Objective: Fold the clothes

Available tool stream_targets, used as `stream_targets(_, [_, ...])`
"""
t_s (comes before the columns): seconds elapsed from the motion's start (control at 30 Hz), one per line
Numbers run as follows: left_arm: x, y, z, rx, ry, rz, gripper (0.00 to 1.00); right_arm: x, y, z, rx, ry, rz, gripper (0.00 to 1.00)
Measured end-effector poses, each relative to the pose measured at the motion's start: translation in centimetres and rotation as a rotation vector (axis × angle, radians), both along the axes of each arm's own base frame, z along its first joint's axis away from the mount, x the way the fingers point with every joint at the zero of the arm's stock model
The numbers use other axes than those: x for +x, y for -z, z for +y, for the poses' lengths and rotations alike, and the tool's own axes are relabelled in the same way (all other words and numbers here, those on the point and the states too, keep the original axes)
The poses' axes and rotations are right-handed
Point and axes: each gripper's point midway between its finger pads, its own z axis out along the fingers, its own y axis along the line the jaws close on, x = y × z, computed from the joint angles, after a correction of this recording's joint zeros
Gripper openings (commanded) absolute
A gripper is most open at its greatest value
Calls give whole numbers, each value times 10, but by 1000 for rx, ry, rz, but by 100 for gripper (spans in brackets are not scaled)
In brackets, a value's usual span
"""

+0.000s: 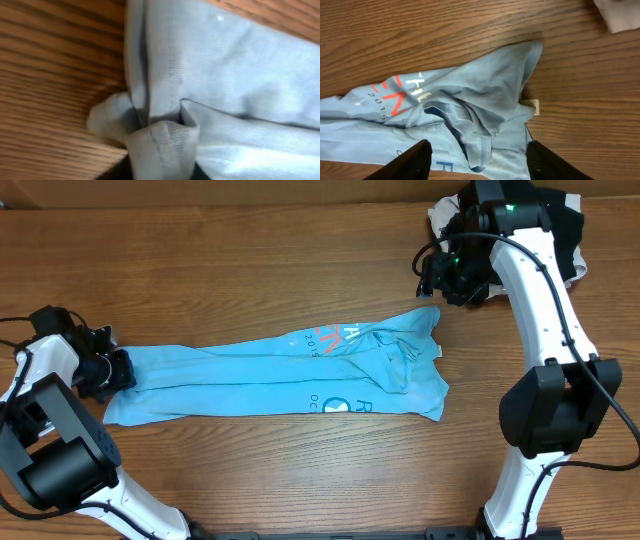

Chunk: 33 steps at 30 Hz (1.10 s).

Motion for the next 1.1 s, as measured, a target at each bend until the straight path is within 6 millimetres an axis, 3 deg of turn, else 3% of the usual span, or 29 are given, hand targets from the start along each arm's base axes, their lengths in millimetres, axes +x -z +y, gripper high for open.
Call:
stream_targets(0.27, [0,-2,-4,-38,-99,5,4,-3,0,1,9,17,15,65])
stream_targets(0.43, [-10,-9,-7,-82,-167,111,4,-4,8,6,36,21,30,64])
stream_targets(0.53, [1,-30,-1,-79,-181,117,4,-7,16,9,57,19,48,63])
stream_targets(0.73, [42,-107,11,-18,-147,14,4,-8,40,21,125,12,65,60])
stream_targets(0.93, [61,-151,-19,61,17,-4,4,-22,60,24,151,12,122,60])
stream_targets(1.1, [74,-153,-61,88,148,8,4,-21,60,25,156,11,120,59])
